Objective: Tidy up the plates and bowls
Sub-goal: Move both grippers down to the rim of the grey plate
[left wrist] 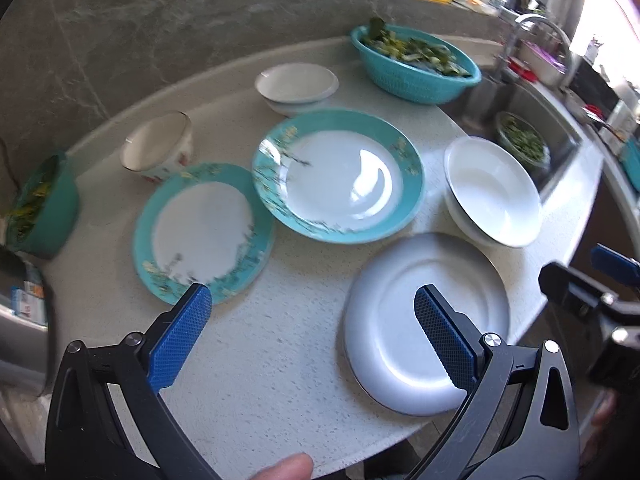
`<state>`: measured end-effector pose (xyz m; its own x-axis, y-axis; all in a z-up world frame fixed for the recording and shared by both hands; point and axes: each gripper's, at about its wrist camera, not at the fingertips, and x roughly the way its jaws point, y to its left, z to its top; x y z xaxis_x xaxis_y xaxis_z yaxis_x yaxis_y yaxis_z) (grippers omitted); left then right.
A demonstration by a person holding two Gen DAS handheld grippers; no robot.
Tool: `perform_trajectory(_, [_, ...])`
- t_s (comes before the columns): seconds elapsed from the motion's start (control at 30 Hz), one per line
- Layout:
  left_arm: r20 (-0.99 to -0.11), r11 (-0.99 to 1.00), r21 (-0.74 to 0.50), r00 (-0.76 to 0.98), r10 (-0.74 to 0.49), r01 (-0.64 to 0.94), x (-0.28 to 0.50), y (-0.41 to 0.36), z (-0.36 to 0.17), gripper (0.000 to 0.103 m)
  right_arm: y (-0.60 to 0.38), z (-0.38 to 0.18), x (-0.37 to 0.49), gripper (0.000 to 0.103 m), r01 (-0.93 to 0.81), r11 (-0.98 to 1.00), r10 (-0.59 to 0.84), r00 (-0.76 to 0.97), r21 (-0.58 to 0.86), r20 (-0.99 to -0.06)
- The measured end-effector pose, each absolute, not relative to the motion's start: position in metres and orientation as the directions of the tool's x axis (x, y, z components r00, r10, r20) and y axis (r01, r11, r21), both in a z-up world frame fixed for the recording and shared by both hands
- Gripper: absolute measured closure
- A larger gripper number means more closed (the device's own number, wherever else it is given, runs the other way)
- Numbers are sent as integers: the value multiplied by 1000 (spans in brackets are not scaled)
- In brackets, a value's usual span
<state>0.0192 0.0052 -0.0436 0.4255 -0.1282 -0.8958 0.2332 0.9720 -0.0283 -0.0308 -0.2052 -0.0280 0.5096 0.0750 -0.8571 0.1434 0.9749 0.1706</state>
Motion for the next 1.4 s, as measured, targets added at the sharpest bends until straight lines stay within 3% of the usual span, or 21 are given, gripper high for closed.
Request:
perform_trajectory(0.17, [-872, 902, -365, 254, -419, 231, 14, 33, -85, 0, -248, -51, -55, 0, 142, 912, 269, 500, 385, -823])
perform_trajectory(0.27, [-873, 883, -387, 205, -444, 265, 12, 33, -108, 0, -279, -72, -70, 0, 173, 842, 370, 505, 511, -780])
perform_trajectory(0.4, [-850, 840, -392, 202, -487, 374, 6, 21, -124, 0, -317, -107, -70, 0, 139, 673, 577, 516, 727, -633])
perform_trajectory(0.57, [-853, 846, -492, 84, -516, 204, 24, 25, -158, 0, -330, -140, -44, 0, 43, 553, 752, 405, 832, -521])
perform_trajectory(0.67, [-838, 838, -533, 67, -542, 118, 33, 31, -176, 1, -338, -160, -29, 6, 34, 517, 795, 351, 855, -494])
perform_trajectory(0.83, [-809, 812, -572, 82, -581, 113, 43, 30, -182, 1, -349, -185, -19, 12, 47, 491, 819, 316, 870, -479])
perform_trajectory(1.0, [-721, 719, -683, 41, -692, 134, 40, 26, -178, 1, -350, -184, -14, 15, 13, 477, 840, 286, 879, -460])
perform_trajectory(1.2, [-742, 738, -654, 51, -668, 166, 45, 25, -178, 1, -339, -180, -11, 16, 25, 577, 786, 254, 817, -563])
perform_trajectory(1.4, [-795, 781, -583, 40, -605, 226, 47, 13, -174, 1, -336, -184, -9, 15, 79, 561, 789, 250, 824, -562])
